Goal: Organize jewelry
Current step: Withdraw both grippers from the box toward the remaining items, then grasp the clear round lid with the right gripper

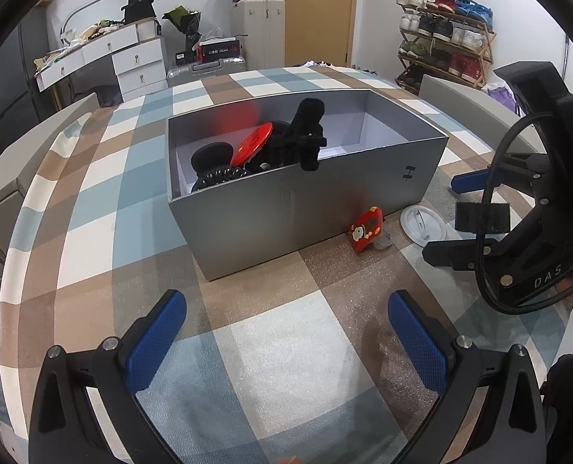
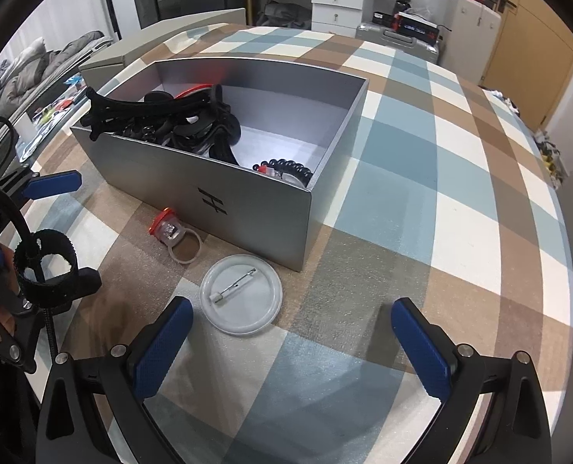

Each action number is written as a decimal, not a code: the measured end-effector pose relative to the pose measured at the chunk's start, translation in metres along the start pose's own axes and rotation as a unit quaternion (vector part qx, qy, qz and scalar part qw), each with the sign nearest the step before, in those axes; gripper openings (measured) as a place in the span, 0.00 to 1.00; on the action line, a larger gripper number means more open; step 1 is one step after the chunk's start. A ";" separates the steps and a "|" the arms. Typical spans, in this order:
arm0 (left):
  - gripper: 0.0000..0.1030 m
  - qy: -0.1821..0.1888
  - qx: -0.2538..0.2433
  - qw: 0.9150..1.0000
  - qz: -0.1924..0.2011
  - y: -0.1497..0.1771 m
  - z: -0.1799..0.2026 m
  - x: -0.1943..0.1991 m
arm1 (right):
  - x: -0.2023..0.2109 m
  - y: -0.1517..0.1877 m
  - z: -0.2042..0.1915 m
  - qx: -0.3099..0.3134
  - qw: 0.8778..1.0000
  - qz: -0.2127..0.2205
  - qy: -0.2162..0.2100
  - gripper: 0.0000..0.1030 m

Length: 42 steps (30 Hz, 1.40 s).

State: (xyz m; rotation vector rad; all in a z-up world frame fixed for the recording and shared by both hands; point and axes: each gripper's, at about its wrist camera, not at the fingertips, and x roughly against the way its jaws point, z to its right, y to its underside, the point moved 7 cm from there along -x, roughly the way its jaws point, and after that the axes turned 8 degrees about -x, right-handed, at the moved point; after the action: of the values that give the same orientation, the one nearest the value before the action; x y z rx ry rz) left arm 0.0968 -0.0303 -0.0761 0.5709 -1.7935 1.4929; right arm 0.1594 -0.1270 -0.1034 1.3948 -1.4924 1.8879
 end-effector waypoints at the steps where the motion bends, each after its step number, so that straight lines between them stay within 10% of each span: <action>1: 0.99 0.000 0.000 1.000 -0.001 0.000 -0.001 0.000 | 0.000 0.000 0.001 -0.001 1.000 -0.001 0.000 1.00; 16: 0.99 -0.002 -0.002 1.000 -0.004 0.000 -0.001 -0.001 | 0.002 -0.001 0.002 0.006 1.000 0.009 0.013 0.98; 42: 0.99 -0.008 -0.008 1.000 -0.009 -0.001 -0.001 -0.001 | 0.016 0.006 -0.009 0.050 0.998 0.020 -0.029 0.40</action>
State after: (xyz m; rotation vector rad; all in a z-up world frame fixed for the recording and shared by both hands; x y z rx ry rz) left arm 0.0985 -0.0300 -0.0767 0.5898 -1.8062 1.4638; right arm 0.1436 -0.1252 -0.0928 1.4874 -1.4816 1.9866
